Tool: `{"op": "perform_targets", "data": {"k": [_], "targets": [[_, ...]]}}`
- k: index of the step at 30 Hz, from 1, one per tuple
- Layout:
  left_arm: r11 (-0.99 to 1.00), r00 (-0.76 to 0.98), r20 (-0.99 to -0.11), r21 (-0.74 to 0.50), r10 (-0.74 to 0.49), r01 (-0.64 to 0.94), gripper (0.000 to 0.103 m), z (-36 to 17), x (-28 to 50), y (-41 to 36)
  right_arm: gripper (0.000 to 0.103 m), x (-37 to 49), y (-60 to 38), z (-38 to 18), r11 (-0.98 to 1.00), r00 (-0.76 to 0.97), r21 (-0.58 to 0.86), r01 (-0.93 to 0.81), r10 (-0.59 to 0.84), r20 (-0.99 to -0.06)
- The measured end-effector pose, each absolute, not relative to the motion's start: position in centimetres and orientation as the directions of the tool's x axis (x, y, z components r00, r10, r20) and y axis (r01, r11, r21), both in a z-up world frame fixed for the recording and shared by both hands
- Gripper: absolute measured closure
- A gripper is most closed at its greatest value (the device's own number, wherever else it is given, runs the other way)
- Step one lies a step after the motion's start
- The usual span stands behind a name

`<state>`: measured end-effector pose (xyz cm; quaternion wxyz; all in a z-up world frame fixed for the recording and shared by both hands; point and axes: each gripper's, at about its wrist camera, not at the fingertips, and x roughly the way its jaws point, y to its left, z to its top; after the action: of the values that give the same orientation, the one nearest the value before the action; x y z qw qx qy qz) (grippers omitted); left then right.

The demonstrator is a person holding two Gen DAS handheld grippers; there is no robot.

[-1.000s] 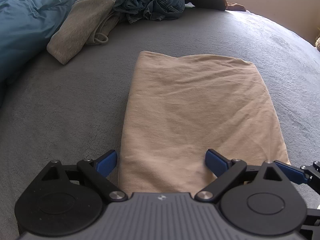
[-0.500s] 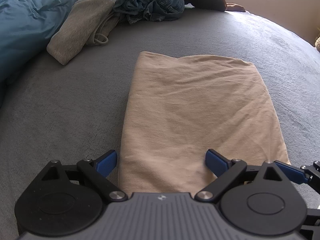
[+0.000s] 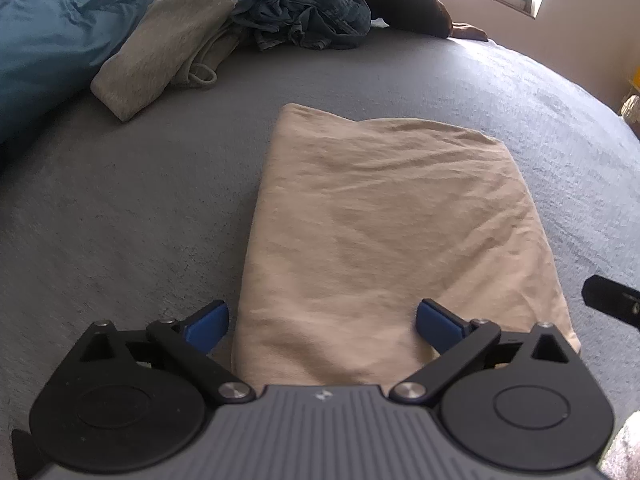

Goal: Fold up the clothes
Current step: 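Lower both open grippers to the end of the folded beige trousers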

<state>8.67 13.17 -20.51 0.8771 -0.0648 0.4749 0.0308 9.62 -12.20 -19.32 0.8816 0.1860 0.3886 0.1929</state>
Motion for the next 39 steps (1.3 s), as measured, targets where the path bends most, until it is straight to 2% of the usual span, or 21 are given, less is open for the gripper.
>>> {"op": "perform_targets", "data": {"k": [4, 13, 15, 24, 39], "targets": [[0.988, 0.559, -0.829, -0.105, -0.022, -0.117, 0.000, -20.8, 8.5, 13.5, 0.056, 9.9, -12.9, -19.7, 0.860, 0.629, 0.488, -0.148, 0.463, -0.624], [0.988, 0.570, -0.821, -0.111, -0.032, -0.105, 0.000, -20.9, 8.5, 13.7, 0.048, 10.7, -13.3, -21.1, 0.864, 0.612, 0.498, -0.074, 0.434, -0.662], [0.988, 0.571, -0.820, -0.118, -0.037, -0.104, 0.000, -21.0, 8.5, 13.7, 0.041, 11.1, -13.4, -21.3, 0.861, 0.608, 0.505, -0.055, 0.430, -0.667], [0.992, 0.586, -0.810, -0.090, -0.022, -0.087, 0.000, -20.9, 8.4, 13.3, 0.026, 11.4, -13.9, -22.2, 0.846, 0.577, 0.533, -0.017, 0.444, -0.685], [0.997, 0.605, -0.796, -0.058, -0.014, -0.053, 0.000, -20.7, 8.1, 12.9, 0.020, 11.6, -14.4, -22.7, 0.817, 0.559, 0.577, 0.023, 0.468, -0.685]]}}
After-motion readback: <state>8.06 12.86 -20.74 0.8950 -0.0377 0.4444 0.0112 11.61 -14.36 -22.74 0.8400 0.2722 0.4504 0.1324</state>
